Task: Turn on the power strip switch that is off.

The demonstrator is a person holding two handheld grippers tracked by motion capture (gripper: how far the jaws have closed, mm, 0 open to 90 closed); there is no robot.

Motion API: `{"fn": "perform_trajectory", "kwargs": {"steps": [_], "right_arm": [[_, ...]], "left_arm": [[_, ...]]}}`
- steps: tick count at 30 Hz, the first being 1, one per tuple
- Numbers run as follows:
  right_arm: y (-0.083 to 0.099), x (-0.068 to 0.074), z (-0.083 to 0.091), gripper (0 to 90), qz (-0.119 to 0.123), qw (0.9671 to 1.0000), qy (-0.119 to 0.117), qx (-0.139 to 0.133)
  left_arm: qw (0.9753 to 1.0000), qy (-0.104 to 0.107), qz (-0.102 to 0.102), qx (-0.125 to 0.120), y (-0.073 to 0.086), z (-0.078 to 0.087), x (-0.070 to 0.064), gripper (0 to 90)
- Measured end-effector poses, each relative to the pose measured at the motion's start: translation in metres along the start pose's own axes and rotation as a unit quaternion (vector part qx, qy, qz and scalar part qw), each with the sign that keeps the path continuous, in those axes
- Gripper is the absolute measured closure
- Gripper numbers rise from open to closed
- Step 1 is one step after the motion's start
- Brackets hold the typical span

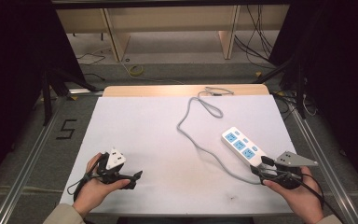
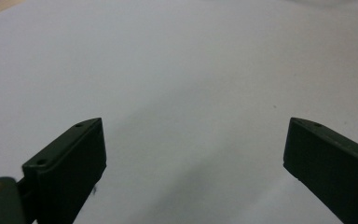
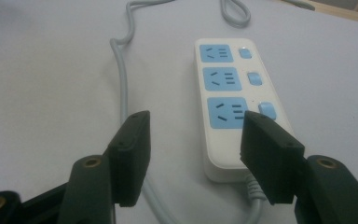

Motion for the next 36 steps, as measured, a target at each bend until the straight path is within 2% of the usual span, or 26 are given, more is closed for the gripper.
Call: {"fn": "perform_trajectory", "kwargs": {"steps": [7, 14, 20, 36], "right_arm": [[-0.003, -0.002, 0.003, 55.1, 0.003, 1.0, 0.009, 0.0], [-0.006, -0.006, 0.004, 76.1, 0.004, 0.9998, 0.018, 0.011], [-0.009, -0.011, 0.005, 88.2, 0.003, 0.9992, 0.032, 0.024], [-0.015, -0.017, 0.005, 90.0, -0.002, 0.9979, 0.036, 0.054]], "left_arm": [[1.0, 0.002, -0.001, 0.001, 0.0, 0.001, -0.001, 5.5], [1.0, 0.001, 0.006, 0.0, 0.0, 0.0, 0.0, 5.6], [1.0, 0.0, 0.006, -0.001, 0.0, 0.001, 0.0, 5.8], [0.9999, 0.0, 0.012, 0.0, 0.001, 0.001, 0.001, 6.3]]}}
Point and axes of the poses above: each handheld gripper's, and its own axes: z roughly backward along the jaws, y roughly out of its underside, x roughly to its left, the point moved 5 cm from there along -z, roughly forward along the jaws, and after that the axes turned 5 degrees about x, right-handed, at the moved point
